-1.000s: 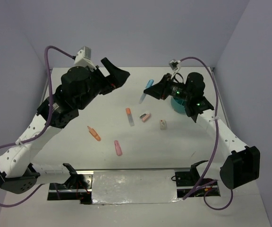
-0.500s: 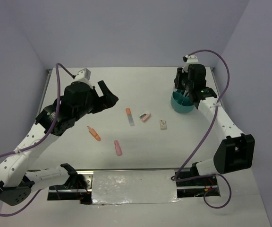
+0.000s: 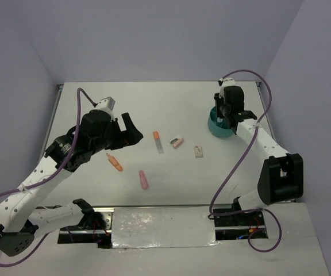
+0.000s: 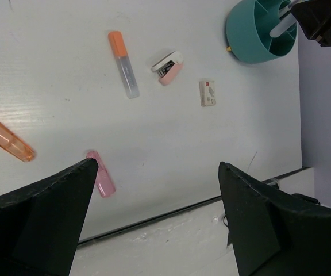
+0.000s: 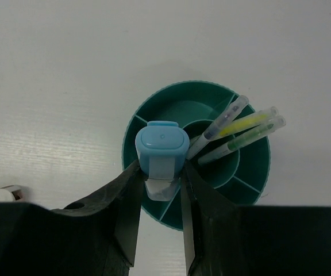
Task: Sort the stationery into containers
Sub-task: Place the pen in the storage box.
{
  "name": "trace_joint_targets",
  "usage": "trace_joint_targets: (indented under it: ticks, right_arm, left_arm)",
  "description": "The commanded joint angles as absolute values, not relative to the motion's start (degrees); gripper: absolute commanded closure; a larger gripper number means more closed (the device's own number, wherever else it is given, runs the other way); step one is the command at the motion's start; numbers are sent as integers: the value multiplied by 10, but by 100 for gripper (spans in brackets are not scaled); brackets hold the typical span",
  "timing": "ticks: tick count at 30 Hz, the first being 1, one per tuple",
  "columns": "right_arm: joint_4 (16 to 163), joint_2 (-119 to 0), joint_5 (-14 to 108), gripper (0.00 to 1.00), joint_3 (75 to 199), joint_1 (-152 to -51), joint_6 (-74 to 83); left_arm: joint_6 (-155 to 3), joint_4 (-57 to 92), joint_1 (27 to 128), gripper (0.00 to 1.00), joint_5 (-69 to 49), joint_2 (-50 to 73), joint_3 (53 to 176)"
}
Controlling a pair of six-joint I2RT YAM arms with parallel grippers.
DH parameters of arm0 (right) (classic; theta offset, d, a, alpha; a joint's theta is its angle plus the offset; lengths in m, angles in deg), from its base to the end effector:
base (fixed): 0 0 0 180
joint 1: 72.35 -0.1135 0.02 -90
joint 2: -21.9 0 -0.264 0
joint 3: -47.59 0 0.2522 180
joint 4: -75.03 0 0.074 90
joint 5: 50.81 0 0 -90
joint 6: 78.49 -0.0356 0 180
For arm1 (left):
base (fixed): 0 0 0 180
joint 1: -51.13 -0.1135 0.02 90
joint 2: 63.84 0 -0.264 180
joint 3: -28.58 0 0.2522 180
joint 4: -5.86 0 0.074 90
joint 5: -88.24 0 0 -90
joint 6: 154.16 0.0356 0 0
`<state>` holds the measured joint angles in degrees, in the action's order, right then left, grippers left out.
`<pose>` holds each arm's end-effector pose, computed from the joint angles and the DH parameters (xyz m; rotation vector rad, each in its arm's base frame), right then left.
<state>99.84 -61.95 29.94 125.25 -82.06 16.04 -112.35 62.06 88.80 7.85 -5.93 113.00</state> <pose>0.3321 0.0510 0.2926 -0.1652 2.0997 -0.1162 0.1621 -0.1176 0.3957 -0.3036 2.1450 -0.7230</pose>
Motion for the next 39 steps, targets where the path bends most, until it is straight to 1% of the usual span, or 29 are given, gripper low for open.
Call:
trace_joint_targets:
  ticks: [1, 5, 10, 13, 15, 16, 18, 19, 25, 32, 36, 39]
  right_arm:
    - [957, -613, 301, 100, 1249, -820, 156]
    - [957, -630, 301, 99, 1261, -821, 156]
    - [953, -641, 317, 92, 1260, -820, 154]
    - [951, -651, 320, 91, 1259, -821, 155]
    - [951, -655, 323, 89, 1260, -821, 153]
    - [955, -654, 323, 84, 1264, -820, 151]
    - [956, -653, 324, 79, 1265, -821, 150]
    - [957, -653, 322, 73, 1263, -822, 148]
    - [956, -641, 326, 58, 1256, -822, 145]
    - [978, -624, 337, 51, 1271, -824, 148]
    - [985, -609, 333, 51, 1275, -828, 141]
    - [1003, -597, 338, 51, 1290, -852, 147]
  left_arm:
    - [-1118, 609, 886, 1, 62, -72, 1130]
    - [-1123, 601, 886, 1, 50, -75, 1117]
    - [-1127, 594, 887, 1, 44, -88, 1098]
    - [-1128, 593, 886, 1, 42, -93, 1095]
    - [-1126, 591, 886, 1, 40, -93, 1095]
    - [-1126, 591, 885, 1, 38, -93, 1096]
    - [-1126, 593, 885, 1, 34, -92, 1096]
    - [-1127, 593, 885, 1, 33, -92, 1095]
    - [-1128, 586, 885, 1, 29, -90, 1091]
    - [-1123, 586, 880, 1, 22, -83, 1097]
    - [-1123, 584, 880, 1, 18, -80, 1097]
    - [-1127, 591, 880, 1, 32, -82, 1101]
